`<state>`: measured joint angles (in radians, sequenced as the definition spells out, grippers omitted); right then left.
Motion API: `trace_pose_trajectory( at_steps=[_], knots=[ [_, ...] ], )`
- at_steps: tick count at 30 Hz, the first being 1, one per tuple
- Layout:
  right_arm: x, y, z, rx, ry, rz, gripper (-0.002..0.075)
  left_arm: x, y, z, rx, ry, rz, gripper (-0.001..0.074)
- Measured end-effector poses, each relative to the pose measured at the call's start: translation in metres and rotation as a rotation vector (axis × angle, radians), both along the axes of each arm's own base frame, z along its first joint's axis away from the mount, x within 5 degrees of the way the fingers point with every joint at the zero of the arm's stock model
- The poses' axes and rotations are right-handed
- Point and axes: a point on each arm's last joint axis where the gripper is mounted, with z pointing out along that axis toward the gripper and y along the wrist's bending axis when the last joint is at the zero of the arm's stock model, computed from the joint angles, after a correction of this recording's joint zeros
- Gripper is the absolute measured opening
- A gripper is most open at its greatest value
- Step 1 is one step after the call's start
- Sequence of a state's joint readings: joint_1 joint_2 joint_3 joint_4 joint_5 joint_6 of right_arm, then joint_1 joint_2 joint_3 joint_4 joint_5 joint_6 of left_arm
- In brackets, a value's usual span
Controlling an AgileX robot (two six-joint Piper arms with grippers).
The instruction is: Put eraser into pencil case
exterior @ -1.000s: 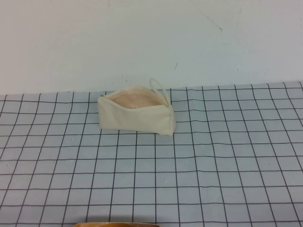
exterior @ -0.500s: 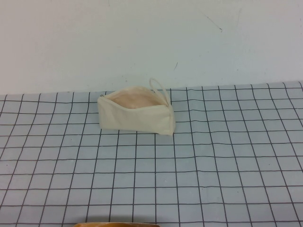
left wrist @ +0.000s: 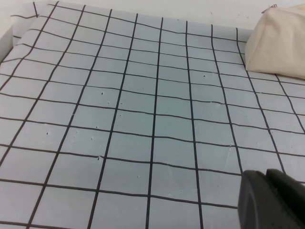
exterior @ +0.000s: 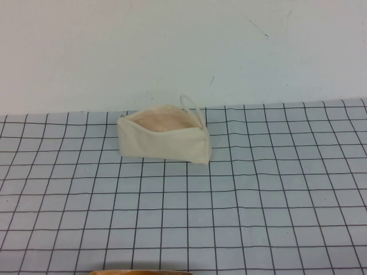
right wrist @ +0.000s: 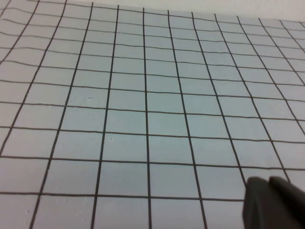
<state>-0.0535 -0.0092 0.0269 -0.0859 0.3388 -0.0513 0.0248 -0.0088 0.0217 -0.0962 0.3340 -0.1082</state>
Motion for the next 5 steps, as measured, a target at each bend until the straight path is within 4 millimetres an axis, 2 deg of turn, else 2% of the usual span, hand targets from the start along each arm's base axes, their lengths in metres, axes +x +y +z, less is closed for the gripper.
trace_pose_trajectory(
  at_steps=[5],
  knots=[
    [0.0000,0.0000,0.0000,-0.002,0.000,0.001,-0.0001,0.0000,0.0000,0.0000,0.000,0.000,0.000,-0.0002]
  ],
)
